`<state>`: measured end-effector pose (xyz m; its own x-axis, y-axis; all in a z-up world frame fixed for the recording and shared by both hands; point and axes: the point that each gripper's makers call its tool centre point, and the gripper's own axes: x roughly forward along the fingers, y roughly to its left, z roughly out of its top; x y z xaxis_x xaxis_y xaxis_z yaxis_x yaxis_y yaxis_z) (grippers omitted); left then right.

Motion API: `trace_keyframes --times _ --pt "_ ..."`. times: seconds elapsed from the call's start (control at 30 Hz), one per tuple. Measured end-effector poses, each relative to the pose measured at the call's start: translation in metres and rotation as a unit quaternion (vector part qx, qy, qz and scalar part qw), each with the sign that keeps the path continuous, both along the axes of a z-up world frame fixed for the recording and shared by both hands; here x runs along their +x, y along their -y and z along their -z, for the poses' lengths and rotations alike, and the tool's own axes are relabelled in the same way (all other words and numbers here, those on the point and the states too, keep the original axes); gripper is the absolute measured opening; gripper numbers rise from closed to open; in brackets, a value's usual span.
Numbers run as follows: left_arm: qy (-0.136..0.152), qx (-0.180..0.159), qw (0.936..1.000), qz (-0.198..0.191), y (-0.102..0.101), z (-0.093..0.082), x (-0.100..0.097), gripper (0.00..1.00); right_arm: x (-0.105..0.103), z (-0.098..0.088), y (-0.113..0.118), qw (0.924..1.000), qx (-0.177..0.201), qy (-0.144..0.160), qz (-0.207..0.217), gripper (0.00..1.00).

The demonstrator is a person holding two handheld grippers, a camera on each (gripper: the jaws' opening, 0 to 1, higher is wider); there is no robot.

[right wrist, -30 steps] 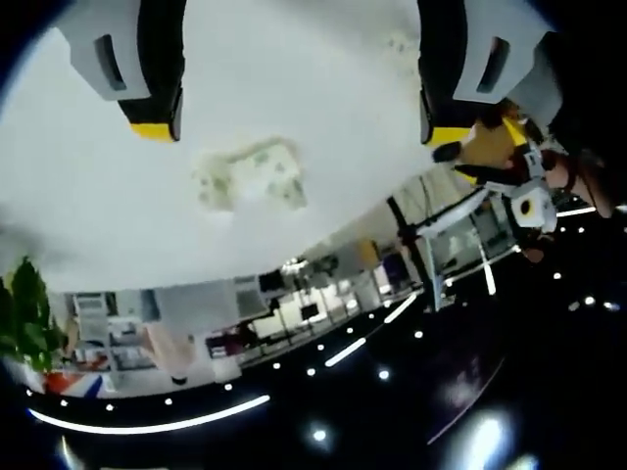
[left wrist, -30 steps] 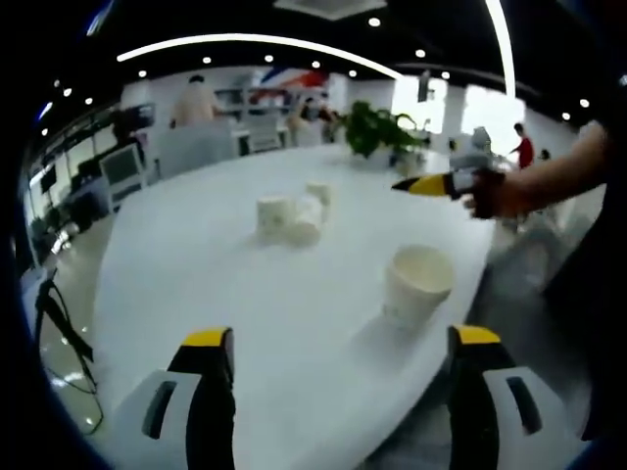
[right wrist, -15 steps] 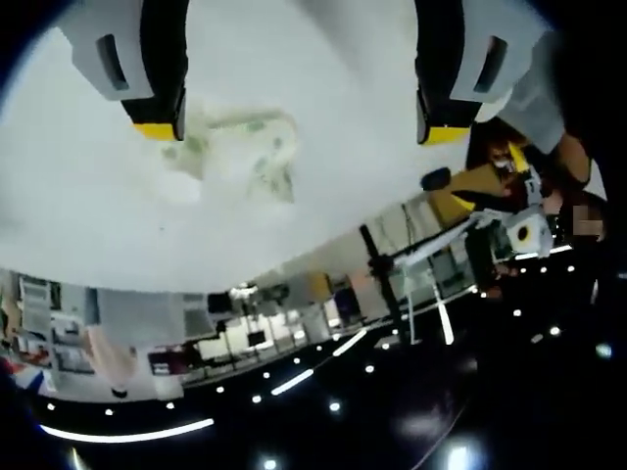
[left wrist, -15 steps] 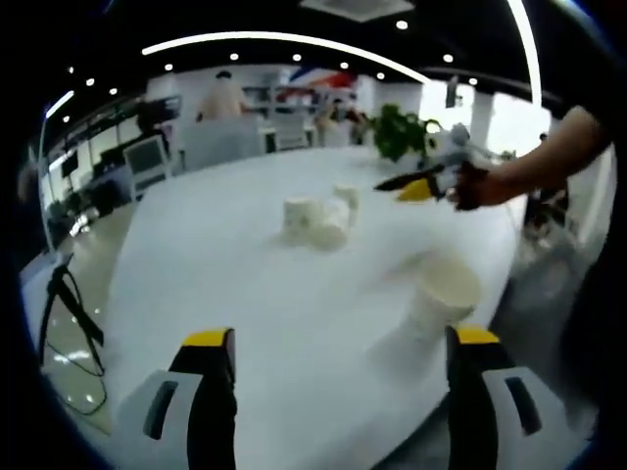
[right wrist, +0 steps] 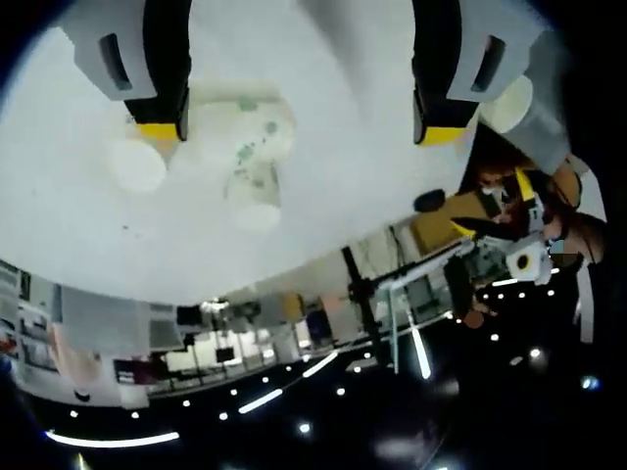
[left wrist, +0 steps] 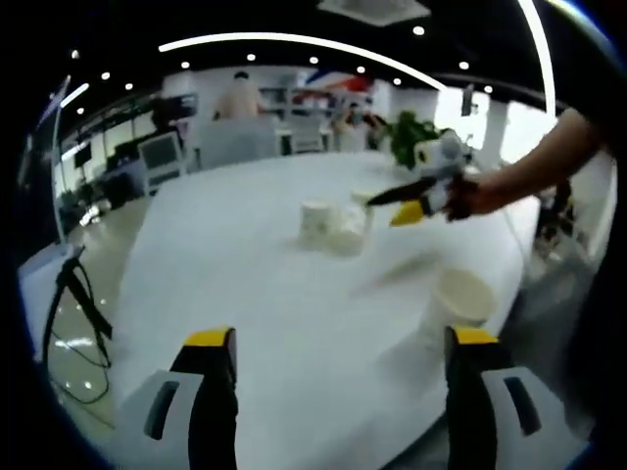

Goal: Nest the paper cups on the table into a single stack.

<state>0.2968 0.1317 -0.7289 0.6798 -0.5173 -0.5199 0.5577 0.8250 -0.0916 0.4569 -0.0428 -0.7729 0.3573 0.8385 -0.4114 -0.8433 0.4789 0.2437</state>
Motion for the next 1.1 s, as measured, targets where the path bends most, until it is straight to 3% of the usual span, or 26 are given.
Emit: trace_keyframes --times 0.23,0.57,0.93,1.1 --pt "0.004 0.003 1.0 -0.003 -0.005 -0.005 0.0 0.86 0.007 0.005 -0.003 1.0 -0.007 -0.001 0.007 0.92" --pt "-0.003 0.002 1.0 -0.004 -0.003 -0.002 -0.006 0.85 -0.001 0.009 -0.005 0.9999 -0.009 -0.011 -0.004 0.86" --pt "-0.004 0.002 0.9999 -0.013 -0.011 0.001 -0.009 0.84 -0.01 0.011 -0.005 0.9995 0.005 -0.026 -0.019 0.61" --pt "-0.009 0.005 0.9998 -0.014 -0.011 0.004 -0.015 0.84 -0.007 0.011 -0.013 0.9983 0.034 -0.043 -0.021 0.52"
